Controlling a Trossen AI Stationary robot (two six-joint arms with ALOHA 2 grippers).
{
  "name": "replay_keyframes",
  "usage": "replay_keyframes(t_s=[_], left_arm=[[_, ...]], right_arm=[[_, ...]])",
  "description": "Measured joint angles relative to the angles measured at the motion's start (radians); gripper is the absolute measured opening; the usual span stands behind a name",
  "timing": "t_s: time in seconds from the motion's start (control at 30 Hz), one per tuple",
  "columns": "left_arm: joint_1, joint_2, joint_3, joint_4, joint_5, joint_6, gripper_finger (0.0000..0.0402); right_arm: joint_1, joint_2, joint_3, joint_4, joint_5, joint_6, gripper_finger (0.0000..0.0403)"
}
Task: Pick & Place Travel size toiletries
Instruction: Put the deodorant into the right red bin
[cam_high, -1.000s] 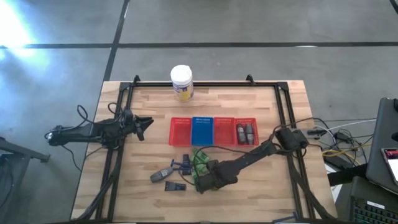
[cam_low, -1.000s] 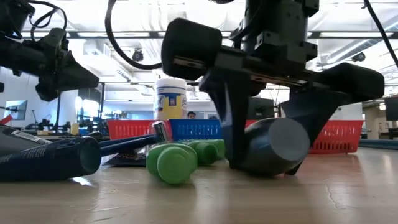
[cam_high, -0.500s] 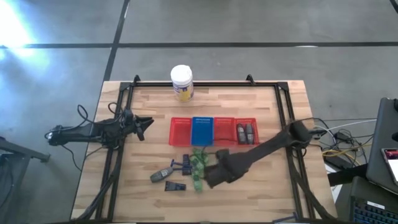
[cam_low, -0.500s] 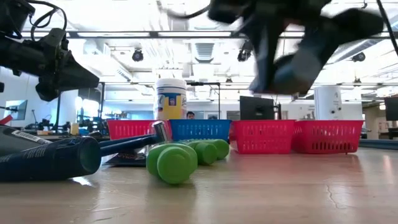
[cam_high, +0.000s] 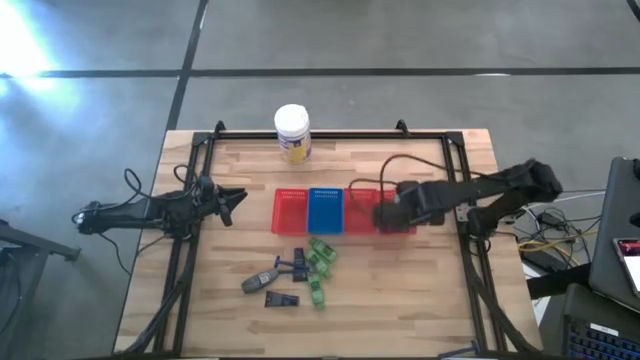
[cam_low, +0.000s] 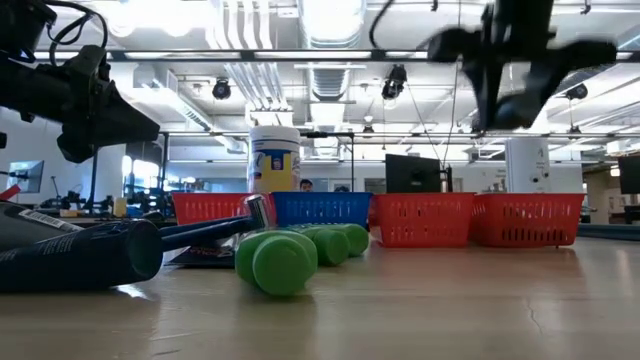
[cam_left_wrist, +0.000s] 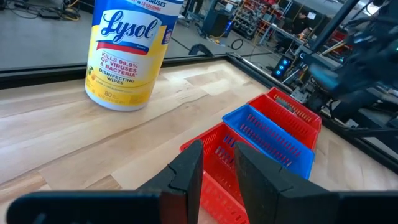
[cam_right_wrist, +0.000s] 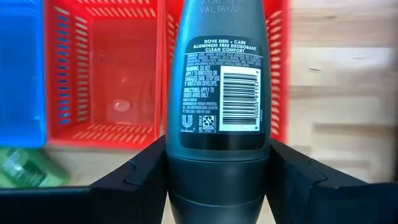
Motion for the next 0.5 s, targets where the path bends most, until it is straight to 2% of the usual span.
replay_keyframes(t_s=[0.1, 0.23, 0.37, 0.5], left_arm=[[0.000, 0.000, 0.000, 0.000, 0.000, 0.000, 0.0097], [0.000, 0.000, 0.000, 0.000, 0.000, 0.000, 0.0097], [0.000, 0.000, 0.000, 0.000, 0.000, 0.000, 0.0097], [0.000, 0.000, 0.000, 0.000, 0.000, 0.000, 0.0097]], right_arm=[[-0.075, -0.040, -0.120, 0.137, -0.048, -0.080, 0.0203], [-0.137, -0.044, -0.226, 0.189, -0.094, -0.143, 0.0215], [-0.141, -0.046, -0.263, 0.192, -0.099, -0.163, 0.0235], [-0.142, -0.046, -0.265, 0.187, -0.052, -0.173, 0.0264]])
